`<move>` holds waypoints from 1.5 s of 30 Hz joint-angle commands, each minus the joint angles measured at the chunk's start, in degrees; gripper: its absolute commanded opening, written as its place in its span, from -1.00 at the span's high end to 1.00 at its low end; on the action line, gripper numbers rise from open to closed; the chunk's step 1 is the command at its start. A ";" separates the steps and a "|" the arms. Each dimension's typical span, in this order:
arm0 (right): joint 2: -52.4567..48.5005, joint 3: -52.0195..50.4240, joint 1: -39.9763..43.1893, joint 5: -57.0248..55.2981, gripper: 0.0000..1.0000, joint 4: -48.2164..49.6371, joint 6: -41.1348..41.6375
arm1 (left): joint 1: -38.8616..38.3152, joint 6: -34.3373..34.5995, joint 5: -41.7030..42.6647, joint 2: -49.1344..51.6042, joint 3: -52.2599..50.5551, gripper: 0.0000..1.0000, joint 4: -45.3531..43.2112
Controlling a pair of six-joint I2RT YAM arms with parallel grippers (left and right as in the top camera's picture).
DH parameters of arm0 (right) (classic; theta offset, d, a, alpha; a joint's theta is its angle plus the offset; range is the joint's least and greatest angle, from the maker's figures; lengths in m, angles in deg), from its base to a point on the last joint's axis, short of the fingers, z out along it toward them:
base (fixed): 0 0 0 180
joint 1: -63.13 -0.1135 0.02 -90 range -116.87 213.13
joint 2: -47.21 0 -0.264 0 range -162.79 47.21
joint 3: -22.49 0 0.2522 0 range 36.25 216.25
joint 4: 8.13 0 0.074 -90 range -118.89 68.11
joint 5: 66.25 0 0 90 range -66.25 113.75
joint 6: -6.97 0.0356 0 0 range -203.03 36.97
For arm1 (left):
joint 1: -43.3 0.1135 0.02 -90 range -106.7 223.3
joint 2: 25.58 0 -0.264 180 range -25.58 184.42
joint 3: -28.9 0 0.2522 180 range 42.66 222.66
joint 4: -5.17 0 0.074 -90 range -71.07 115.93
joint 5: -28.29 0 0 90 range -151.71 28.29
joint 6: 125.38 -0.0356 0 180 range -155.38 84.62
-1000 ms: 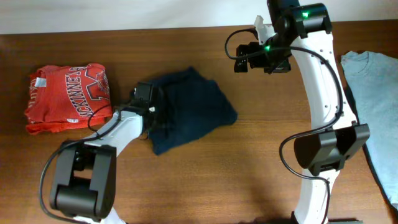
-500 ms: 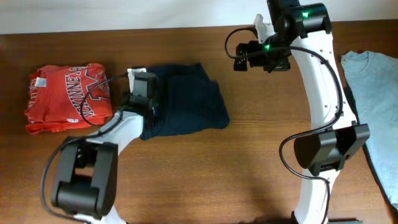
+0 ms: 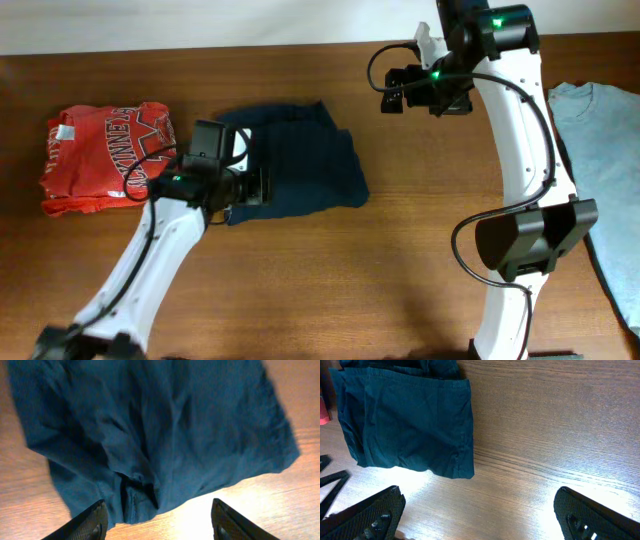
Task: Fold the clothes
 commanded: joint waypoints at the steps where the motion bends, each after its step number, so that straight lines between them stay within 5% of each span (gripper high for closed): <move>1: 0.66 0.70 0.35 -0.26 -0.97 -0.55 -0.61 | -0.13 -0.70 1.90 6.36 -0.85 -0.28 -0.31; 7: 0.66 0.70 0.35 -0.26 -0.97 -0.63 -0.61 | -0.13 -0.70 -4.50 15.32 -0.85 -0.25 -1.55; 15: 0.66 0.70 0.35 -0.28 -0.97 -0.26 -0.61 | -0.07 -0.90 -36.22 24.28 -0.85 -0.40 -14.56; 22: 0.66 0.70 0.35 -0.31 -0.98 0.26 -0.61 | -0.07 -16.31 -37.64 24.28 -0.85 -0.43 -38.12; 25: 0.66 0.70 0.35 -0.28 -0.98 0.90 -0.61 | 0.17 -17.59 -37.59 24.28 -0.85 -0.53 -44.72; 30: 0.46 0.63 -0.02 -0.33 -0.98 4.28 -6.21 | -0.35 -12.57 -26.40 22.23 -0.76 -0.57 -39.71; 35: -2.08 0.63 -1.22 -0.15 -0.98 12.87 -7.23 | 1.99 9.03 -11.58 16.17 -0.76 -0.55 -24.35; 45: -12.28 0.63 -9.09 2.73 -0.98 37.16 -8.55 | 10.97 9.92 4.66 -7.52 -0.76 -0.55 -21.33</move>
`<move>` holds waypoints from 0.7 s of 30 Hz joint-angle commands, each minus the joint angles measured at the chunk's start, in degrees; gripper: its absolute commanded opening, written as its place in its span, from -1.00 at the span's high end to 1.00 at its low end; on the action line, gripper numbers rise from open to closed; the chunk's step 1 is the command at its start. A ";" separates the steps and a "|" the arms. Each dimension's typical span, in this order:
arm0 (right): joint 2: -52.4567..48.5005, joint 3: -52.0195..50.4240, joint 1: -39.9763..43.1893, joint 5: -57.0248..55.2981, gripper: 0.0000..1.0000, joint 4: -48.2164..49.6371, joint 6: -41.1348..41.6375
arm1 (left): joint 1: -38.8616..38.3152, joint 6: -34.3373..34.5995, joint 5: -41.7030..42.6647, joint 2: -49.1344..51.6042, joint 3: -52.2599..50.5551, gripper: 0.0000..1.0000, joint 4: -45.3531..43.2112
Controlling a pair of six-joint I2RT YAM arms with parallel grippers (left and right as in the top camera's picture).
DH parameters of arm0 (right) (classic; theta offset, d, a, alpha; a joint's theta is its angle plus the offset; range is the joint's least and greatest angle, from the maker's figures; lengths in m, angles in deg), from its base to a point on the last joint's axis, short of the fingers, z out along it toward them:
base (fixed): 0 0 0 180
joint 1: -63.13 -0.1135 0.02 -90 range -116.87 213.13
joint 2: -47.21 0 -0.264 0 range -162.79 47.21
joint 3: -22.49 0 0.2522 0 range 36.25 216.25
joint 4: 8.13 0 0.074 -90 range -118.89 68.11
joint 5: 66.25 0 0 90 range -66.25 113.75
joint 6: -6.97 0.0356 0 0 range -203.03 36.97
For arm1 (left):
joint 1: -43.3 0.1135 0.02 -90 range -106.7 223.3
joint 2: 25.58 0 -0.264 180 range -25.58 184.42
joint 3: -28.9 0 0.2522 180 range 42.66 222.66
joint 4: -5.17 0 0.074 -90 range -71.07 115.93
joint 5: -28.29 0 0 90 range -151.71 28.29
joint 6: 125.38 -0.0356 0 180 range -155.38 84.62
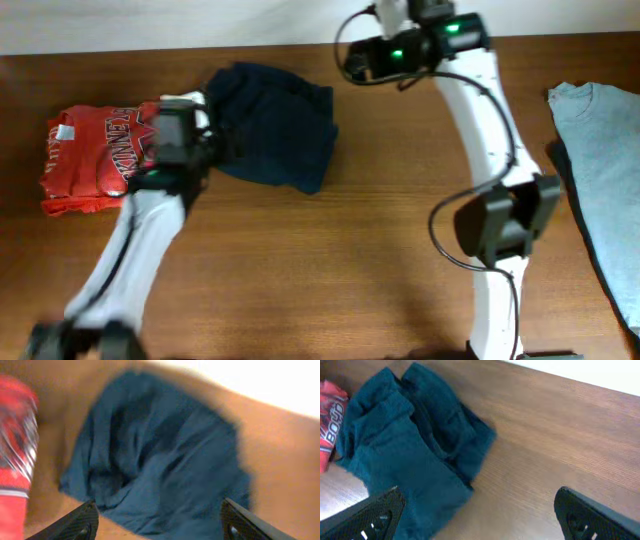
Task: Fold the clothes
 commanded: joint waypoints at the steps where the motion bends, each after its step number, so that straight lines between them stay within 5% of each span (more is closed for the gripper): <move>1: -5.25 0.63 -4.70 1.07 -0.98 7.69 -1.18 | 1.84 1.62 6.29 -9.14 0.28 -0.55 1.77; 10: -15.76 0.63 -10.29 1.16 -0.97 16.52 -0.94 | 2.97 1.40 6.19 -15.65 0.26 -0.55 8.76; 21: -23.23 0.61 -10.10 -9.38 -0.95 9.49 6.01 | 2.97 1.40 6.19 -15.61 0.26 -0.55 13.14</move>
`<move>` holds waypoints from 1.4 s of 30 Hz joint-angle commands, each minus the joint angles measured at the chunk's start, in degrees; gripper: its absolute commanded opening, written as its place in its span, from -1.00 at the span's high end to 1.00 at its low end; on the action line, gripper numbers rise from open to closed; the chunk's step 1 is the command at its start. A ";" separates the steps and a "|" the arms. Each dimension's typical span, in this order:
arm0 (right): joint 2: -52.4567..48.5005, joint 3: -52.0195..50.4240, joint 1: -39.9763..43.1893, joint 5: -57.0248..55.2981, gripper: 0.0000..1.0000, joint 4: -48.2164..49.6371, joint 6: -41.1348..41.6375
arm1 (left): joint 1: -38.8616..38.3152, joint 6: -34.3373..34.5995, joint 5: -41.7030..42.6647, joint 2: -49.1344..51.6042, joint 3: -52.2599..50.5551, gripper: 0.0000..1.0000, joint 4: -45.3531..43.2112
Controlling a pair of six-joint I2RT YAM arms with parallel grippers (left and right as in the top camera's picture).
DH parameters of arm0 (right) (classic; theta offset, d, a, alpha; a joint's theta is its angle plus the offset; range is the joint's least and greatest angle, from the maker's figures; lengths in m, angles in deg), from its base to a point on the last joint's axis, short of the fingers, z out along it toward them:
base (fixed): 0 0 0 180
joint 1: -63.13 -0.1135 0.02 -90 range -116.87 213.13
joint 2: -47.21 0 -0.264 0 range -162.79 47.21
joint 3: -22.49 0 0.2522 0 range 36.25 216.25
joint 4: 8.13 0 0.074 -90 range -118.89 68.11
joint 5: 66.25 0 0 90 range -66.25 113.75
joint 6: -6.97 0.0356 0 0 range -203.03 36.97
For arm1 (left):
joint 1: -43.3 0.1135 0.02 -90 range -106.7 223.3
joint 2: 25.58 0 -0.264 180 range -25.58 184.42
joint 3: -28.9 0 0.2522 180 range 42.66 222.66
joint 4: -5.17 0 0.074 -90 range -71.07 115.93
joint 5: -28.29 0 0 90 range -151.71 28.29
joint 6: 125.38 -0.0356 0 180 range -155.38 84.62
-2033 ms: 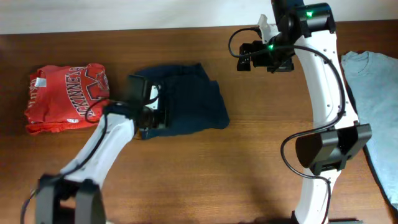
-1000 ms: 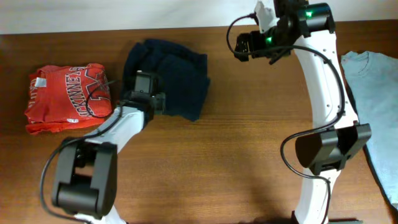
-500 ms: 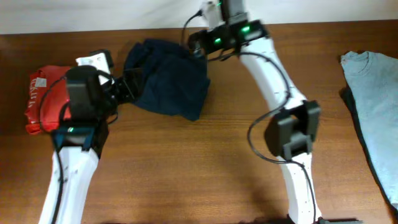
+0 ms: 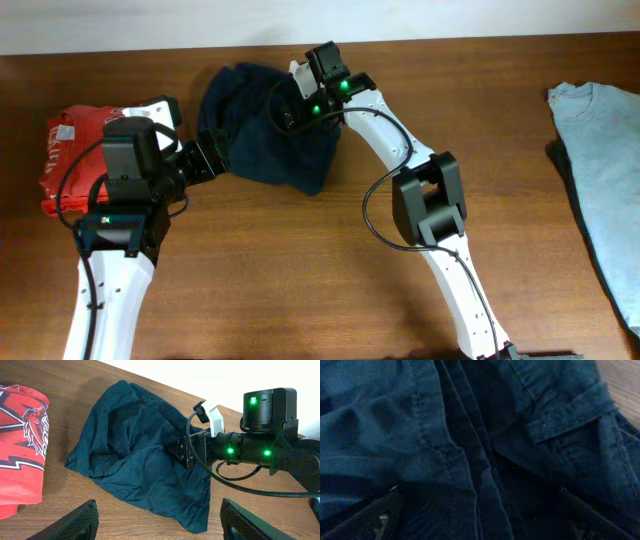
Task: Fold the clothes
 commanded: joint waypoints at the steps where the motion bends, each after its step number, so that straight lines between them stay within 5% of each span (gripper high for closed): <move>1: -2.23 0.26 0.46 -10.29 -0.92 -6.45 4.74 | 0.24 0.33 0.81 -0.22 0.20 -0.55 0.33; 11: -2.21 0.31 1.16 -23.69 -0.83 -30.91 26.47 | 0.24 0.31 -1.79 0.31 0.13 -0.55 2.49; 17: 1.44 2.08 1.18 -20.90 -0.87 -33.07 26.21 | 0.17 0.33 -2.08 8.37 0.09 -0.55 7.06; 21: 2.12 7.93 1.16 -19.78 -0.79 -28.96 16.92 | 0.17 0.35 -0.37 14.88 0.09 -0.46 7.61; 24: 2.12 10.27 1.16 -19.76 -0.44 -24.79 12.02 | 0.17 0.33 -0.20 17.88 0.09 -0.44 7.61; 28: 2.12 10.47 1.18 -18.08 0.31 -21.29 7.17 | 0.17 0.33 -0.22 19.02 0.09 -0.44 7.61; 30: 2.12 10.47 1.18 -17.62 0.38 -21.33 6.19 | 0.20 0.31 -0.22 19.02 0.07 -0.44 7.56; 38: 2.08 10.40 2.56 -8.00 -0.54 -28.65 -3.87 | 0.22 -0.96 -1.14 19.02 0.07 -0.44 6.73; 42: 1.55 10.40 3.80 -7.08 -0.44 -29.07 -3.87 | 0.22 -0.98 -1.73 19.02 0.07 -0.44 5.81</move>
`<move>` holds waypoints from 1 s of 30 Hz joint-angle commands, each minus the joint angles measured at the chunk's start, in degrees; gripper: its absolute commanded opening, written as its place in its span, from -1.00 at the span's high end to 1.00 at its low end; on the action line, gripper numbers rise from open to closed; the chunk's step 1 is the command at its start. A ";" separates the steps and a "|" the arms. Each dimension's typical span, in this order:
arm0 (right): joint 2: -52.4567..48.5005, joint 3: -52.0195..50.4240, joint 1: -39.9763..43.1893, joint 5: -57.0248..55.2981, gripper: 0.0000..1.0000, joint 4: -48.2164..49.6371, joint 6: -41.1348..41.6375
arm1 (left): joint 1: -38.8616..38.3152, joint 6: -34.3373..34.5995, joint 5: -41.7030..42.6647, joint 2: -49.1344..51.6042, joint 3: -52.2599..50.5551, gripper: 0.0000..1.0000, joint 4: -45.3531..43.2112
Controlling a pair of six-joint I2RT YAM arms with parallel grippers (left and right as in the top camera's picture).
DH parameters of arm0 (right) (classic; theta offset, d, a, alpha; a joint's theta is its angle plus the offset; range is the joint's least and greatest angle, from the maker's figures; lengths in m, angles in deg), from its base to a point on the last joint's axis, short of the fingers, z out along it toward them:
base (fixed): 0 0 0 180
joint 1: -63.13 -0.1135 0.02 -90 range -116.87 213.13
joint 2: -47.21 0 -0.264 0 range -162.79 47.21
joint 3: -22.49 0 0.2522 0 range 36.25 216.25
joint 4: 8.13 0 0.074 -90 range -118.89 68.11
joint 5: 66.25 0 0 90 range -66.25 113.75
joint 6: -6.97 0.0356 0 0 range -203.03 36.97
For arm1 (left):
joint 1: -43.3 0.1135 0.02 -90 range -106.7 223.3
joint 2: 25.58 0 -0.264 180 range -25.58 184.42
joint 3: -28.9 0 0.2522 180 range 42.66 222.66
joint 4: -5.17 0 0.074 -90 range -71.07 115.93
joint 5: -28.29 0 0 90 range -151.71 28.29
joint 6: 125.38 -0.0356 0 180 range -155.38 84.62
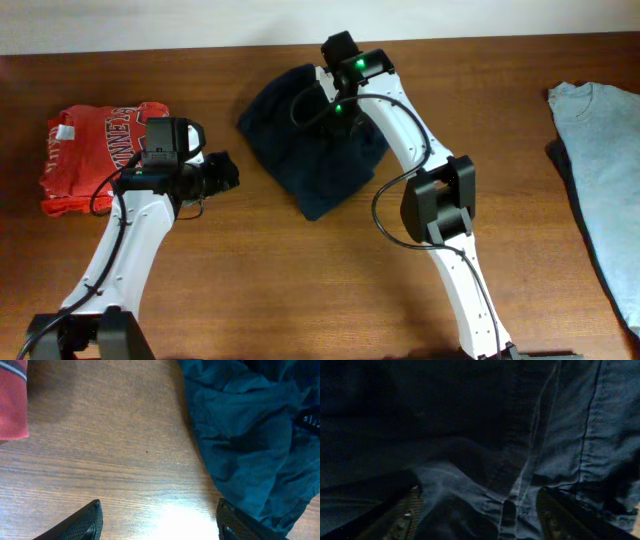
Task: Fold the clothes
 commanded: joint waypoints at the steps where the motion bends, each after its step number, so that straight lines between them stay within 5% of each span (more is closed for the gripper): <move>1: -0.09 0.85 1.42 3.74 -0.38 0.00 -1.75 | 0.24 -0.94 -1.03 0.37 0.09 -0.44 -0.79; 12: -1.05 -0.61 1.95 12.70 -0.09 6.25 -4.68 | 6.27 -0.92 -0.13 0.31 0.13 -0.44 -1.25; 23: -1.11 -5.84 2.10 11.63 -0.08 9.01 -4.46 | 6.95 -0.94 0.04 0.31 0.13 -0.44 -1.18; 28: -0.98 -6.27 2.36 11.61 0.92 9.79 -3.93 | 6.95 -0.92 0.04 0.31 0.13 -0.44 -1.01; 30: -0.81 -3.19 3.15 11.65 0.92 8.94 -1.79 | 6.95 -0.92 0.04 0.31 0.13 -0.44 -1.03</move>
